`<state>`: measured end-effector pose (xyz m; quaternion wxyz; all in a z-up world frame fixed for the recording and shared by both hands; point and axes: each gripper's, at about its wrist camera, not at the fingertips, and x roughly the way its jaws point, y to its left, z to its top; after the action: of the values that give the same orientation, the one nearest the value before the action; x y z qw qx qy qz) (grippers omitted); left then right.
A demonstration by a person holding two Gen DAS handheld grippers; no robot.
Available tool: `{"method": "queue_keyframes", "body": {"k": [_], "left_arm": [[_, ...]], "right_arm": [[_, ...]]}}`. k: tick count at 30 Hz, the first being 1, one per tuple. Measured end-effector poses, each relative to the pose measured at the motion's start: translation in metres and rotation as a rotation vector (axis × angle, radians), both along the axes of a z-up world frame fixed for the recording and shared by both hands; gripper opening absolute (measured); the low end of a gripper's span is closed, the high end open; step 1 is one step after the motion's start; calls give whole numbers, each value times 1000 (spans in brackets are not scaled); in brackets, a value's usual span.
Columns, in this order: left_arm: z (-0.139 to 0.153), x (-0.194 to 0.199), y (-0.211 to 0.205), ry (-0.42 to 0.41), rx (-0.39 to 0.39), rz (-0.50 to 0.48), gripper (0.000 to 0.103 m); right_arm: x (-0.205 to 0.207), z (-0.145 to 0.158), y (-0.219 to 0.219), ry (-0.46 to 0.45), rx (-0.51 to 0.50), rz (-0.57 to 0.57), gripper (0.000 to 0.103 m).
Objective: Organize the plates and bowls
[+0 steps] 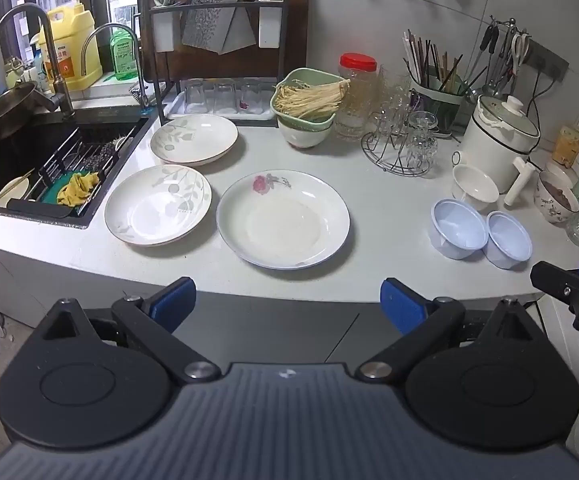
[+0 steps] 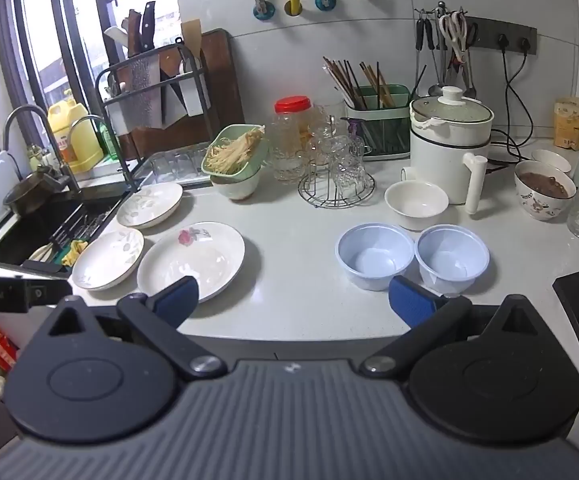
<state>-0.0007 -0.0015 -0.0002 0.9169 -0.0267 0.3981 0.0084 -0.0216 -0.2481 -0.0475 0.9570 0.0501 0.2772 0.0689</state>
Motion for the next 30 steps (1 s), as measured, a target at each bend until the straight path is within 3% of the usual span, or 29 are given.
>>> {"method": "queue_keyframes", "body": {"k": [8,17,30], "left_arm": [[-2,-10,14,-21,-60,10,100],[-3,2,9,-8,-32,20,100],[-13,1,17,17,-53,36,100]], "right_arm": [[-2,3,4,-27,-1,-9,103],[-2,5,3,0,-1,-6,103],[1,-4,9,27,0,7,103]]}}
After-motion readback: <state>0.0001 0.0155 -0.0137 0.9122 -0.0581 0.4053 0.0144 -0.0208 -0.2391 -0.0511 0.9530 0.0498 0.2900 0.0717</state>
